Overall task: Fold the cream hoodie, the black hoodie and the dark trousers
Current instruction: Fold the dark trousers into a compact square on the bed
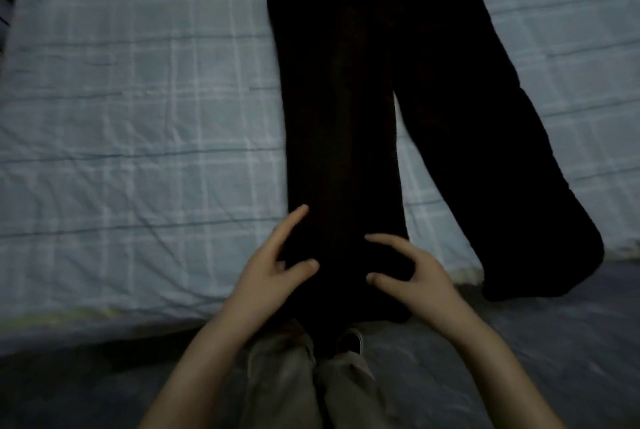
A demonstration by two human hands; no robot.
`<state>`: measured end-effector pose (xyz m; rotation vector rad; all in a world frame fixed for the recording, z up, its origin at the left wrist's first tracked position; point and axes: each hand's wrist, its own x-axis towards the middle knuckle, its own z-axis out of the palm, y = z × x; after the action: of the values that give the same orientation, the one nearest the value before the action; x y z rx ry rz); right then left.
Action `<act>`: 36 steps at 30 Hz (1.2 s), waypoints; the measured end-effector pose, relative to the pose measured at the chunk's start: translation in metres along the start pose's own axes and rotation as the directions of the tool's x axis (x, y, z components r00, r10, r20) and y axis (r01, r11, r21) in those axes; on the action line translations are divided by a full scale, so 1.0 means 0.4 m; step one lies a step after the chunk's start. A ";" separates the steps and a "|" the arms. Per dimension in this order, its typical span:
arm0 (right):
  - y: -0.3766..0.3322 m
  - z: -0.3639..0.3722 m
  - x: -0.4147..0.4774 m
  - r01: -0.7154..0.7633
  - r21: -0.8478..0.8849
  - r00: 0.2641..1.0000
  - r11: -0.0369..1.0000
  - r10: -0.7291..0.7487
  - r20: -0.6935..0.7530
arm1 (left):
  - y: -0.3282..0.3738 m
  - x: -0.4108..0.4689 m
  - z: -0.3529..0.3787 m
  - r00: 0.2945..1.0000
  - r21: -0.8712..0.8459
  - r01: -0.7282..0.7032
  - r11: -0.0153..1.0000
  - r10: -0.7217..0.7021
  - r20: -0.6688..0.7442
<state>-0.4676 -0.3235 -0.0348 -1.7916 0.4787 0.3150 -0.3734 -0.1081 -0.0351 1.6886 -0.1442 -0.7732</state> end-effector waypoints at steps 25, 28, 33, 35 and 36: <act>0.186 0.079 -0.109 -0.056 -0.411 0.953 0.910 -0.074 -0.294 | -0.171 -0.124 0.018 0.994 0.730 -0.011 0.684 0.084 -0.064; 0.085 0.087 0.007 0.116 -0.566 0.868 0.816 -0.360 -0.342 | -0.080 -0.012 0.030 0.895 0.888 -0.152 0.435 0.442 -0.064; 0.070 0.094 0.307 0.075 -0.755 0.884 0.651 -0.394 -0.252 | -0.115 0.304 0.030 0.924 0.943 -0.179 0.279 0.378 0.064; 0.128 0.076 0.345 0.012 -0.798 0.911 0.602 -0.335 -0.239 | -0.183 0.336 -0.007 0.942 0.958 -0.157 0.240 0.326 0.073; 0.147 0.069 0.341 -0.004 -0.809 0.920 0.588 -0.315 -0.233 | -0.201 0.333 -0.021 0.947 0.962 -0.151 0.228 0.314 0.074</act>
<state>-0.3749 -0.3314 -0.1536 -2.8104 0.4498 0.0560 -0.2907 -0.1436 -0.1625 2.8128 -0.9490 -0.2531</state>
